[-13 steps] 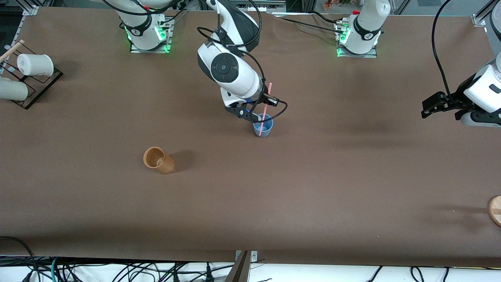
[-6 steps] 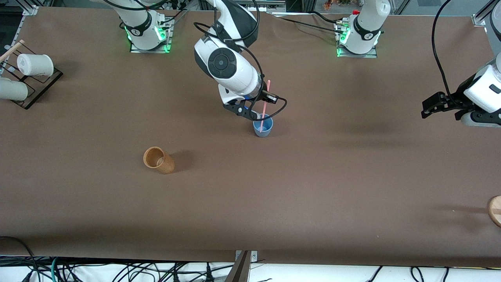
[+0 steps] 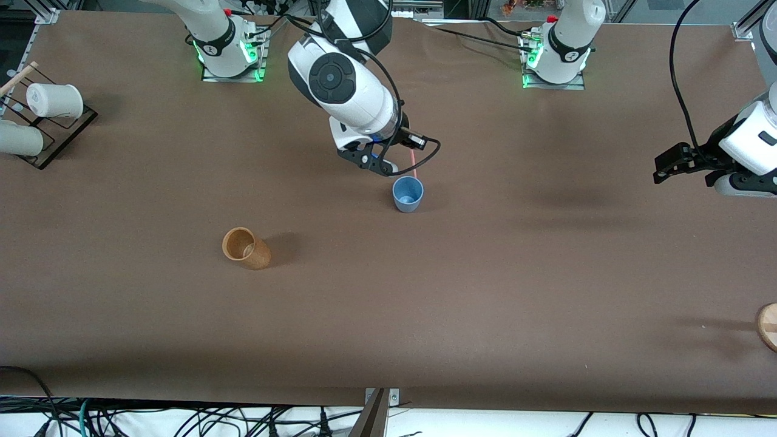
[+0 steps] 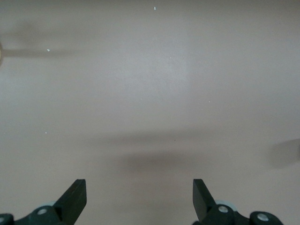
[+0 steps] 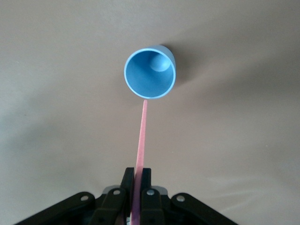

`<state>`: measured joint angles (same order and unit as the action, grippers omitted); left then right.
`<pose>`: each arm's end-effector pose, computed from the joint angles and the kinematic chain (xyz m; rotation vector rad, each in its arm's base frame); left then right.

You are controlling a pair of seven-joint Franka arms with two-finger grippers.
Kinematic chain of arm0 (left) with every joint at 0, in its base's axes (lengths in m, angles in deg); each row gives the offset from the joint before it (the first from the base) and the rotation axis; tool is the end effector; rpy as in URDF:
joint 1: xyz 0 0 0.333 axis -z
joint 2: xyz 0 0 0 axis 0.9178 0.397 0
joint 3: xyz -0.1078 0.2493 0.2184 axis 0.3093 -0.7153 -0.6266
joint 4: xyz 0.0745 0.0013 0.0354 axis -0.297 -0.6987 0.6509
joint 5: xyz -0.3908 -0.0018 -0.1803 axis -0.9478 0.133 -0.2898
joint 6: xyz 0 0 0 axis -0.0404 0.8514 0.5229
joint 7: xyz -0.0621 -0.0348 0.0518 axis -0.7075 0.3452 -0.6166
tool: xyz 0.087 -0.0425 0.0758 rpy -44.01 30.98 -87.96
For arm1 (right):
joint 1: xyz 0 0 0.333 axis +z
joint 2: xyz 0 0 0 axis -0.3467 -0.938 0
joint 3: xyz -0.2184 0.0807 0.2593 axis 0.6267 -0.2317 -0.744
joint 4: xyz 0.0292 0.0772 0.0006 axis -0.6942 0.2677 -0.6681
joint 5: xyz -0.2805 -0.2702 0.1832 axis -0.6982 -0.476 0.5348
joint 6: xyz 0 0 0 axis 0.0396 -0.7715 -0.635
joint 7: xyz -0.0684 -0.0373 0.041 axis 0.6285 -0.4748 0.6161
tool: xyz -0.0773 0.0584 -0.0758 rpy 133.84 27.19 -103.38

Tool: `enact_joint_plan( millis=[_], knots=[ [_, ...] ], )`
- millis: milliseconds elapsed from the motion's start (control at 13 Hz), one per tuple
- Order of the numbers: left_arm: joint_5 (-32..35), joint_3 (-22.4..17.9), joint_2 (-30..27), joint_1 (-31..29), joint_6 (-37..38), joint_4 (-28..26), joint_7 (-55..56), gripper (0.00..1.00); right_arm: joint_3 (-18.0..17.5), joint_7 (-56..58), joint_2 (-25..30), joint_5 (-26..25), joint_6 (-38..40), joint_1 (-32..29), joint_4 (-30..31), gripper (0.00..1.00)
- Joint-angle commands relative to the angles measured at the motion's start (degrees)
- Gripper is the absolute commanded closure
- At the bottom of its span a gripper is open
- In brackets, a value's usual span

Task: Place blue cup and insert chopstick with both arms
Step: 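Lower the chopstick into the blue cup with the right gripper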

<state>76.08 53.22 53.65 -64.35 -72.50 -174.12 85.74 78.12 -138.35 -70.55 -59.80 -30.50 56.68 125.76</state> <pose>0.6163 0.0120 0.5747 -3.1361 0.0636 -0.0126 0.5114 0.5607 0.4199 -2.7575 0.6824 0.4436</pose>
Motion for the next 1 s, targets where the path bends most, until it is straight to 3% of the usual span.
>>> enact_joint_plan(
  millis=[0, 769, 923],
  knots=[
    [0.06, 0.07, 0.63, 0.02, 1.41, 1.75, 0.38, 0.00, -0.40, -0.28, -0.20, -0.07, -0.11, -0.01, 0.64, 0.90],
    [0.06, 0.07, 0.63, -0.15, 1.49, 1.75, 0.29, 0.00, -0.05, 0.34, 1.11, -1.04, 0.68, -0.44, 0.12, 0.90],
    [0.06, -0.01, 0.63, -0.24, 1.49, 1.75, 0.21, 0.00, 0.04, 0.52, 1.47, -3.22, 0.85, -0.71, 0.12, 0.90]
  ],
)
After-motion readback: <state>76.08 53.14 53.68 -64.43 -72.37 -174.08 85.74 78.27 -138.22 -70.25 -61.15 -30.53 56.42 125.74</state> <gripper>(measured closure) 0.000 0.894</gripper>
